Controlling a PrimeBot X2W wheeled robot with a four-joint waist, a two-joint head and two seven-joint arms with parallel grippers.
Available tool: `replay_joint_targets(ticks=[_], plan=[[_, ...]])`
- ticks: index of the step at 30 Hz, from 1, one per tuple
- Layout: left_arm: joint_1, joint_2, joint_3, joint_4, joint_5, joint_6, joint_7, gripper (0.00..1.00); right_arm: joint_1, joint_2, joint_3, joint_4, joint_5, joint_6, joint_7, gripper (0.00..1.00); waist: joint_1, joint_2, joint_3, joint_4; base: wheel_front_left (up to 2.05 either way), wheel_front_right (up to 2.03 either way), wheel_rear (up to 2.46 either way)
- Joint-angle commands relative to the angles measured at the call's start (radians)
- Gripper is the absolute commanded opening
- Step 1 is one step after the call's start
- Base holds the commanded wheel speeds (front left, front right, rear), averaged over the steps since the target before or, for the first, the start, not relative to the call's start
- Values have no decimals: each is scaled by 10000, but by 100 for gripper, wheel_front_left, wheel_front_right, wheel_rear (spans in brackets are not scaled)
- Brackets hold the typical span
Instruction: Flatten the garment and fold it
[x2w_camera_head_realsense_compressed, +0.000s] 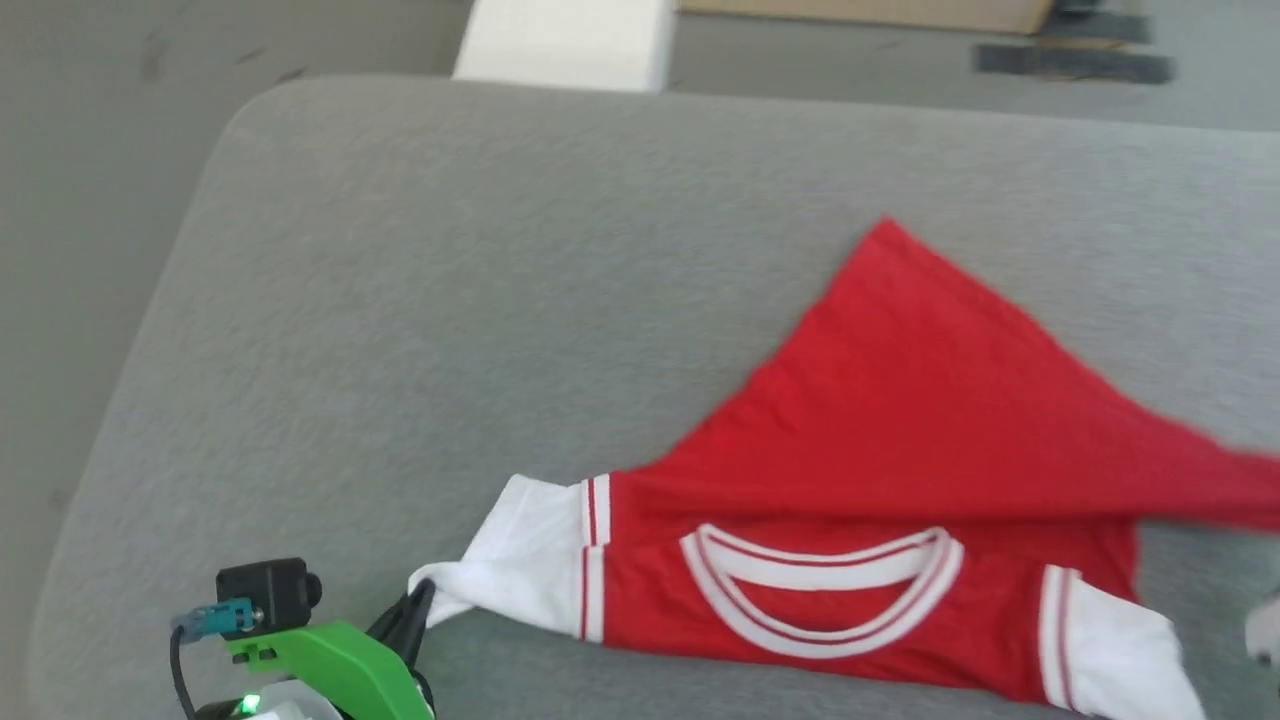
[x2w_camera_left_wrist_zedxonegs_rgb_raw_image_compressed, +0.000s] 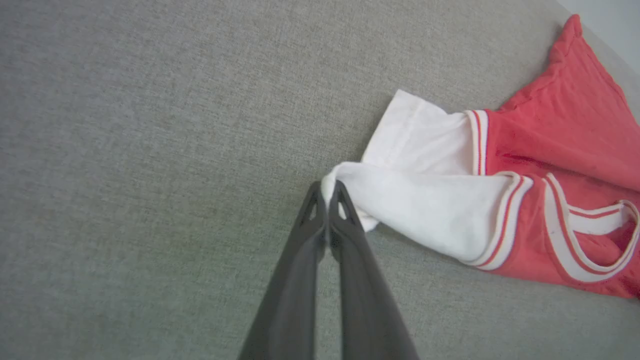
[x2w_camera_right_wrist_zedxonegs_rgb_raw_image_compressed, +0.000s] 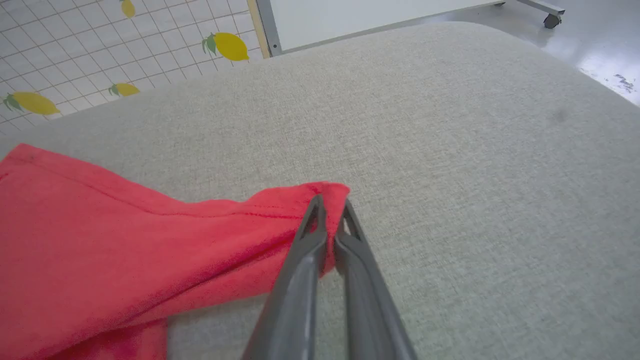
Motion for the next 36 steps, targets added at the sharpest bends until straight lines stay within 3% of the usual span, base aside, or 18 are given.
replay_joint_targets(ticks=[1,8,14,15,16,17,22,28,33,36], plan=[[106,84,27,-83,-44,69,39,0,265,38,-108,-138,130,-13,193,0,0,-1,-822,-1154,0,0,0],[316,149,22,-146,-43,221,165,0,1147,111,-194,369,850,-13,1816,0,0,-1,-1113,-1840,0,0,0],[319,96,-140,-118,-52,220,233,0,1342,114,-193,912,509,-13,3835,0,0,-1,-1268,-1960,0,0,0],[310,93,-165,-112,-52,213,241,0,1347,114,-170,926,409,-13,4214,11,0,-1,-1281,-1938,0,0,0],[307,95,-183,-111,-53,202,245,0,1357,114,-139,890,329,-13,4470,45,0,-1,-1286,-1904,0,0,0],[312,99,-194,-109,-57,194,243,0,1349,114,-95,816,274,-13,4766,100,0,-1,-1286,-1862,0,0,0],[333,127,-184,-111,-83,192,219,0,929,115,320,-169,37,-13,4590,100,0,-1,-1222,-1677,0,0,0],[157,103,-214,-117,-94,178,183,0,-368,104,1821,-926,-96,-13,2655,100,0,-1,-965,-1462,0,0,0],[-99,61,-260,-78,-100,121,119,0,-1902,-473,3696,-71,56,-13,892,100,0,-1,-623,-1287,0,0,0],[-224,40,-312,-26,-98,78,99,0,-2769,-811,4476,999,164,-13,468,100,0,-1,-459,-1134,0,0,0]])
